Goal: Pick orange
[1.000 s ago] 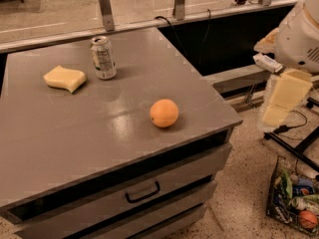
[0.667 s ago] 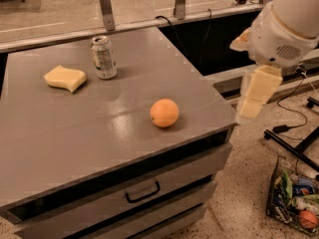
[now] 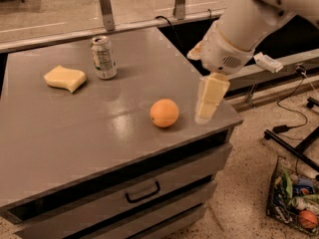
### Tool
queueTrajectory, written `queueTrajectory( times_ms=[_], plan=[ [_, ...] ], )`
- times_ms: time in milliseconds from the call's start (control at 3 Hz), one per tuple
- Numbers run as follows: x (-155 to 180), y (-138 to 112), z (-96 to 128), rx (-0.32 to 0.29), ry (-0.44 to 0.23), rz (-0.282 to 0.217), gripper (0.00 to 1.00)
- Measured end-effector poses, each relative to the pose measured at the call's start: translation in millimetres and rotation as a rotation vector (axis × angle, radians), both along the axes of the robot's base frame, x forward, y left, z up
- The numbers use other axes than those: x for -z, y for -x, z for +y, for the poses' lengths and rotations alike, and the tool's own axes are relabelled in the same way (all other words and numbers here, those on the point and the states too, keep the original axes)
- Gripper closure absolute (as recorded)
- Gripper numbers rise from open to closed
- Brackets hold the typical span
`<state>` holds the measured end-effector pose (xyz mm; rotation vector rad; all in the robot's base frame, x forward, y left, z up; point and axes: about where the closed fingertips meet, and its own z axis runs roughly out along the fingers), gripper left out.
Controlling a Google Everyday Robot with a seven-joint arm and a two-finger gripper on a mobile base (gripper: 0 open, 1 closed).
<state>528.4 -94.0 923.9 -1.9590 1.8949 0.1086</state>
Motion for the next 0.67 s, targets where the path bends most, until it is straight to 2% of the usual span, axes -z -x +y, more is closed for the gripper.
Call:
queueTrajectory(
  times_ms=[333,667],
  plan=[
    [27,-5,35,-0.056,-0.015,0.021,0.0],
    [48,3,63,-0.12,-0.003,0.04,0.0]
  ],
)
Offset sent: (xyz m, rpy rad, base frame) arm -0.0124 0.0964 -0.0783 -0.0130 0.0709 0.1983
